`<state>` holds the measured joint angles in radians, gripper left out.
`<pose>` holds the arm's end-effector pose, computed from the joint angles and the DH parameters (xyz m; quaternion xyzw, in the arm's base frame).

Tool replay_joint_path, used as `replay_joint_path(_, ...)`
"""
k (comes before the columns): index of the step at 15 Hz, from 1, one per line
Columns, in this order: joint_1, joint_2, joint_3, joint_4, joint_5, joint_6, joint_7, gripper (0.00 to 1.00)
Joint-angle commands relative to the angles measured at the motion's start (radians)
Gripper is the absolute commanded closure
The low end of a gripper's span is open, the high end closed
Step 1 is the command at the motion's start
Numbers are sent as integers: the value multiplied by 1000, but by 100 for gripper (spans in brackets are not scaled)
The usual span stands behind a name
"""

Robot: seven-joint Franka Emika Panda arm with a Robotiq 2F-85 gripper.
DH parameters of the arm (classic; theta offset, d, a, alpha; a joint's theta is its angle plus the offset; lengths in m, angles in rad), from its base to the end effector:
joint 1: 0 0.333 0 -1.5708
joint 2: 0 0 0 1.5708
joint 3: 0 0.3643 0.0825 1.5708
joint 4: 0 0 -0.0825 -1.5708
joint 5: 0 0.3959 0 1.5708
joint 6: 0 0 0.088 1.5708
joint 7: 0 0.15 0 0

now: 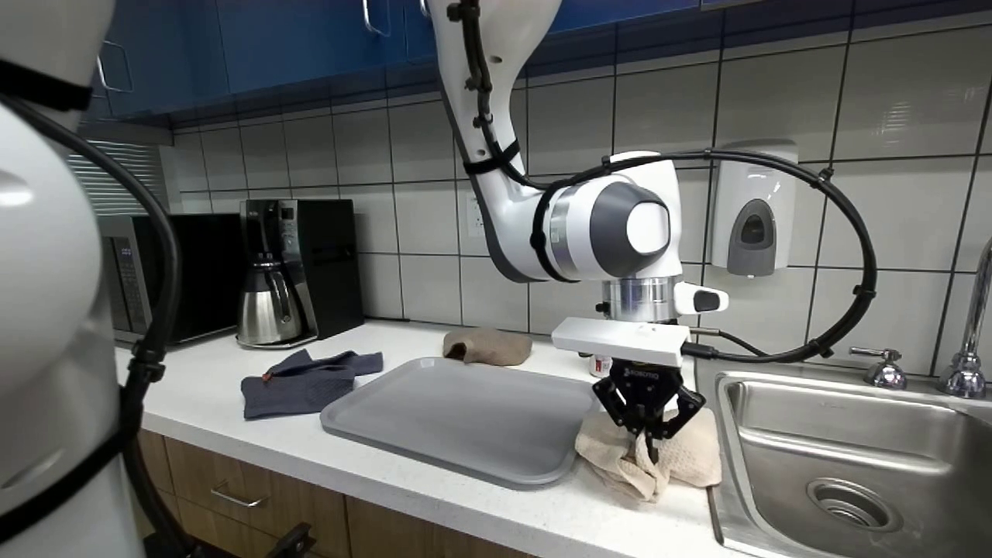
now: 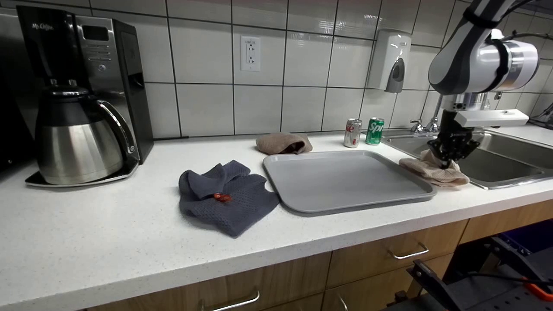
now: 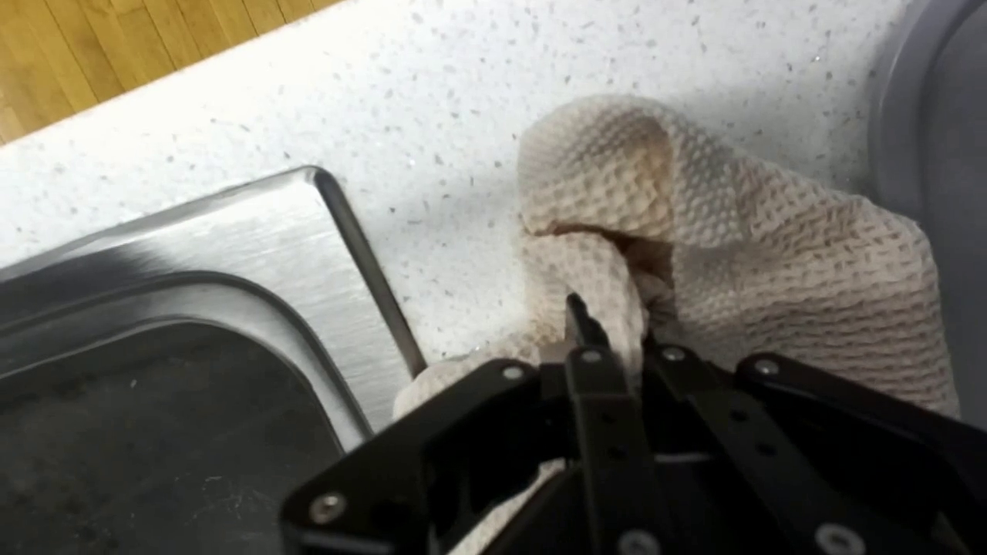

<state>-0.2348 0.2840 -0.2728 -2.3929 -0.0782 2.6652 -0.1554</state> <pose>0.4525 -0.2564 0.1971 0.9892 -0.1355 -0.0199 0.0520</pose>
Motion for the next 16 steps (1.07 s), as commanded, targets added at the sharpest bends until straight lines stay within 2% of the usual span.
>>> replay_joint_path(1,-17,-78,20,-28,17,-14,-7,98)
replay_joint_path(11,8,-419,32,-88,16,-105,-15,98)
replay_joint_path(16,36,-541,41,-94,31,-175,-28,98)
